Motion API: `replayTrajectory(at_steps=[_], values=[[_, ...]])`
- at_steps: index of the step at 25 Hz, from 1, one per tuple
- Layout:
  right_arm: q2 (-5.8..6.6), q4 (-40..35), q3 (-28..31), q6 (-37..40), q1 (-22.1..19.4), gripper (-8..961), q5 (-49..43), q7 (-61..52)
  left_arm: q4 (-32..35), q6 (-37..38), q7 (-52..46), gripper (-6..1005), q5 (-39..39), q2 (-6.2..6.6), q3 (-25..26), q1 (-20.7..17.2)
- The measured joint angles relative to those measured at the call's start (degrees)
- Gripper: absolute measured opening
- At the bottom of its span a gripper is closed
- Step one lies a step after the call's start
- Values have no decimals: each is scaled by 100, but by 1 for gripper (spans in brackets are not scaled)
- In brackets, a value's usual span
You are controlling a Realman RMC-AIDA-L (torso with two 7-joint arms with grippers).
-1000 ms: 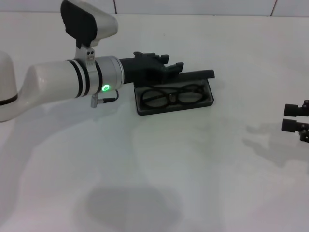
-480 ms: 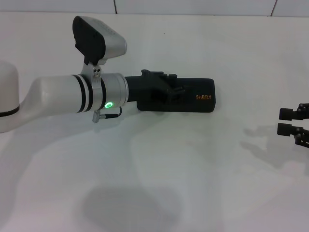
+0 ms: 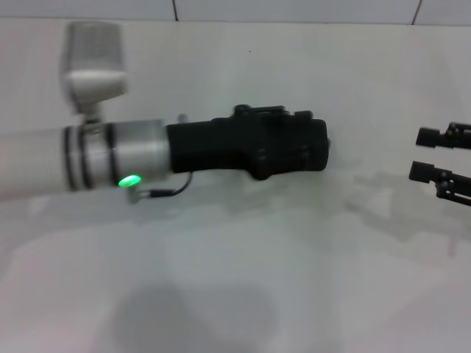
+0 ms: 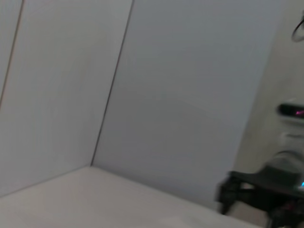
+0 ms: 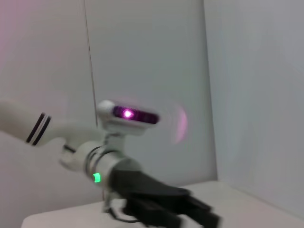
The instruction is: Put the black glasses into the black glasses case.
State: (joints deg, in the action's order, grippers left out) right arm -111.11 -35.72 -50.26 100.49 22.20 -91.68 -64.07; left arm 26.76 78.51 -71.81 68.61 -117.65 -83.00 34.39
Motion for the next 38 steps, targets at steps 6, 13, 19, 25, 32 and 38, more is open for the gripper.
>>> replayTrajectory(at_steps=[6,13,19,25,32,38], values=[[-226,92,-77,24,176,499,-83,575,28,1281,1454,596,12,156,310,-872],[-358,604,-162,-37,645,798,-438,1026,-4,1641,2004,893,51,240,343,-1161],[-389,679,-154,-149,736,890,-456,1290,-19,1576,2142,893,162,287,351,-1178],[-410,677,-121,-200,749,900,-437,1424,-20,1490,2190,893,220,305,415,-1022],[-416,743,-165,-345,822,900,-441,1591,-113,1261,1993,893,312,329,636,-896],[-419,993,-181,-640,1040,900,-469,1751,-108,1200,1907,893,318,388,801,-915]])
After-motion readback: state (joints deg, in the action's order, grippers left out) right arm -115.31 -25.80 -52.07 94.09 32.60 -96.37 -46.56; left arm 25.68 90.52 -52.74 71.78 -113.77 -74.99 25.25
